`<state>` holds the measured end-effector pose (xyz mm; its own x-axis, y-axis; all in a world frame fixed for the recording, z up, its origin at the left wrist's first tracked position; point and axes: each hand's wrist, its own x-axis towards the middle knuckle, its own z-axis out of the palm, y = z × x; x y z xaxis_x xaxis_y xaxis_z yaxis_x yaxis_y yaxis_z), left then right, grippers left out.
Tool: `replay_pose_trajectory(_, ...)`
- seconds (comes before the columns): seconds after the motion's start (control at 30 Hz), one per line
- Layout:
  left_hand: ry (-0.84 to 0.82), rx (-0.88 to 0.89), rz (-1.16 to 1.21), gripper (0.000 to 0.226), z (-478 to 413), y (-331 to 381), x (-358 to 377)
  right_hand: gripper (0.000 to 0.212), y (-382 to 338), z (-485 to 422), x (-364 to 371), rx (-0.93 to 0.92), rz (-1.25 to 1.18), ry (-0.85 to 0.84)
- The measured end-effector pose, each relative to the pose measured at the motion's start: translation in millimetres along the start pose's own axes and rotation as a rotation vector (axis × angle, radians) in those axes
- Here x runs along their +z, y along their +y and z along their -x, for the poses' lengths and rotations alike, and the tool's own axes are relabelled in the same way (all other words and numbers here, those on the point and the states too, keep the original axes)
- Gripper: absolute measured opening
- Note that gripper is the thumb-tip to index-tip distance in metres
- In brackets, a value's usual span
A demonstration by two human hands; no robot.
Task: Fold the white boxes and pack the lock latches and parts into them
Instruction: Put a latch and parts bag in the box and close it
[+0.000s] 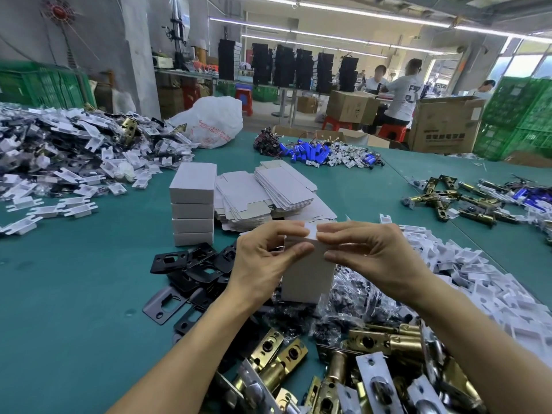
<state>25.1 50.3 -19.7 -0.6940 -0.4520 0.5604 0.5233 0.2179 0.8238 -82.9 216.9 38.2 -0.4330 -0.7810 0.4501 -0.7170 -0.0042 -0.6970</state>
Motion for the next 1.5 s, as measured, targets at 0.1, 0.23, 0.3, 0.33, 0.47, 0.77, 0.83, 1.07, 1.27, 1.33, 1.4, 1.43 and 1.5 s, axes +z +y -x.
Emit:
replay_pose_trajectory(0.1, 0.006, 0.015, 0.004, 0.020, -0.6, -0.8, -0.2, 0.038, 3.4, 1.8, 0.0, -0.008, 0.022, 0.000)
replay_pose_trajectory(0.23, 0.024, 0.028, -0.023, 0.017, -0.7, -2.4, -1.3, 0.035, 3.8, 1.1, 2.1, -0.011, 0.017, -0.004)
replay_pose_trajectory(0.3, 0.025, 0.045, -0.070, 0.015, -0.2, -1.8, -1.4, 0.034, 3.8, 0.9, 3.1, -0.009, 0.009, 0.007)
replay_pose_trajectory(0.33, 0.020, 0.052, -0.090, 0.014, 0.2, -1.4, -1.2, 0.034, 3.7, 0.7, 3.2, -0.007, 0.009, 0.009)
replay_pose_trajectory(0.47, -0.017, 0.050, -0.144, 0.006, -0.3, -1.2, -0.5, 0.033, 3.6, -0.7, 2.7, 0.013, -0.003, -0.003)
replay_pose_trajectory(0.77, -0.100, -0.083, -0.001, 0.027, 0.3, -0.3, -3.4, 0.034, 8.5, 2.9, 4.8, 0.017, -0.013, -0.038)
replay_pose_trajectory(0.83, -0.084, -0.080, 0.015, 0.023, 1.1, -1.9, -1.1, 0.031, 8.5, 3.4, 4.5, 0.005, -0.047, -0.041)
replay_pose_trajectory(1.07, -0.052, -0.108, -0.033, 0.014, 1.5, -0.7, 4.1, 0.033, 5.6, -3.2, 0.0, 0.066, -0.053, -0.067)
replay_pose_trajectory(1.27, -0.062, -0.231, 0.011, 0.024, -1.1, 3.1, 2.7, 0.034, 1.1, 1.1, -0.1, 0.059, -0.020, -0.076)
replay_pose_trajectory(1.33, -0.065, -0.229, -0.002, 0.022, -1.5, 2.3, 1.6, 0.031, 1.0, 1.7, -0.2, 0.082, -0.013, -0.090)
replay_pose_trajectory(1.4, -0.054, -0.227, -0.003, 0.019, -1.5, 2.2, 1.2, 0.034, 1.5, 1.7, 1.3, 0.122, -0.038, -0.128)
replay_pose_trajectory(1.43, -0.050, -0.234, 0.000, 0.019, -1.5, 2.3, 0.8, 0.037, 2.1, 1.8, 2.6, 0.151, -0.076, -0.142)
replay_pose_trajectory(1.5, -0.070, -0.278, 0.008, 0.026, -1.1, 0.5, 0.5, 0.040, 3.4, 1.9, 4.9, 0.206, -0.147, -0.143)
